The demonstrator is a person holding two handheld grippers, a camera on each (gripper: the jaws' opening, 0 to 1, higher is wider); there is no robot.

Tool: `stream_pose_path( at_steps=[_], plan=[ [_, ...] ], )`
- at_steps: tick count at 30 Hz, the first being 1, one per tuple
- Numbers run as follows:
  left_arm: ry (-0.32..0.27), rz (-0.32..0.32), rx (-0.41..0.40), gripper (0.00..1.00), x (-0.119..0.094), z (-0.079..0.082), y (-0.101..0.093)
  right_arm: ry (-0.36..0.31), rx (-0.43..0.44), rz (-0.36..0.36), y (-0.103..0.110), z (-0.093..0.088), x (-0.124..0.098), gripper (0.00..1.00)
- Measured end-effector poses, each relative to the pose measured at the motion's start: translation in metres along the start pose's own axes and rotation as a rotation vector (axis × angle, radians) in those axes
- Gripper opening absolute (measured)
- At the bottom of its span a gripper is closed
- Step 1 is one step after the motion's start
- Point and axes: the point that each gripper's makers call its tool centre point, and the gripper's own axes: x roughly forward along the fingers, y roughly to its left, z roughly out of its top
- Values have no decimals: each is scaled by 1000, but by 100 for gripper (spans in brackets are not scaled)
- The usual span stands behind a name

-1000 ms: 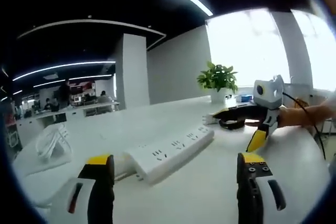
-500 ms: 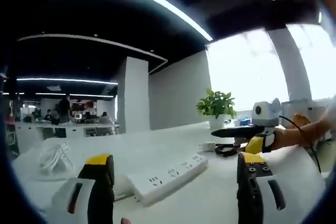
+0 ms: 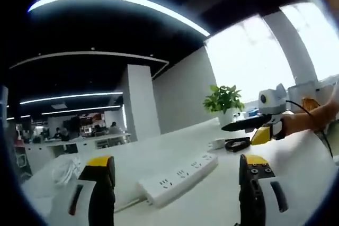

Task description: Straighten the power strip on the desk, plug the charger into it

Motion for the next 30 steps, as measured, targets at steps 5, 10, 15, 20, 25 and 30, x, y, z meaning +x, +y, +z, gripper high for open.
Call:
stream_pose_path(
  at_steps=[5,10,15,20,25,30],
  plan=[
    [2,-19,15,99,-2,1,-7,-2,-12,3,1,-1,-5,100],
    [7,-30,-12,99,-4,4,-12,14,-22,-19,-6,-3,-10,100],
    [47,-27,-122,99,-5,2,-12,28,-14,-23,-10,-5,-17,100],
    [39,-34,-146,99,-8,4,-13,45,5,-31,-17,-10,-24,100],
    [47,-13,-161,99,-10,3,-11,68,6,-38,-23,-15,-32,100],
    [51,8,-179,99,-13,2,-6,95,3,-51,-31,-21,-37,100]
  ],
)
